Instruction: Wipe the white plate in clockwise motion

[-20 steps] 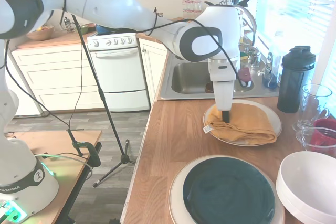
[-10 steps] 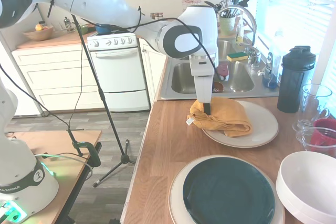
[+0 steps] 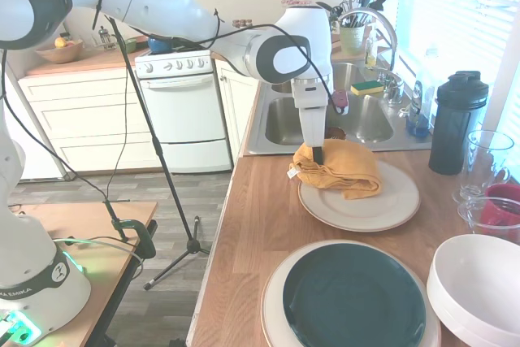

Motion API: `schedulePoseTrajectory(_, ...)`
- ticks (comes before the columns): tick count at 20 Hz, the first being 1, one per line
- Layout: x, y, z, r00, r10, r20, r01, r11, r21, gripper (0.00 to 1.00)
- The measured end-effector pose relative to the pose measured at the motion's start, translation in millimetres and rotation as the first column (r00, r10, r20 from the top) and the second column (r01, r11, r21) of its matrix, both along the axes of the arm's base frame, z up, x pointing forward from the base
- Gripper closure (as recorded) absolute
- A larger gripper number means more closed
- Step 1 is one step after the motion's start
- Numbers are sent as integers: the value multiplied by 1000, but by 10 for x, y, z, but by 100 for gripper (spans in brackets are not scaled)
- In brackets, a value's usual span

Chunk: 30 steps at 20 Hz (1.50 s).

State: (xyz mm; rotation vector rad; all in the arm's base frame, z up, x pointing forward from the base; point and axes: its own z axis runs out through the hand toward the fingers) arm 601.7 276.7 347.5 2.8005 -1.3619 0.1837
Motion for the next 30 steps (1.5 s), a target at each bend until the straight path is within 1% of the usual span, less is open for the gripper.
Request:
schedulePoseTrajectory(4,280,-50,-8,1000,-28,15,28,1000,1,100)
schedulePoseTrajectory(9,580,-281,-37,997,-78,30,78,997,-12,100)
schedulePoseTrajectory(19,761,-744,88,990,-129,55,130,991,-26,100)
schedulePoseTrajectory(23,706,-980,97,989,-142,46,144,989,-43,100)
schedulePoseTrajectory(26,553,-1052,90,990,-135,38,137,989,-54,100)
schedulePoseTrajectory(30,293,-992,104,994,-106,33,108,992,-59,100)
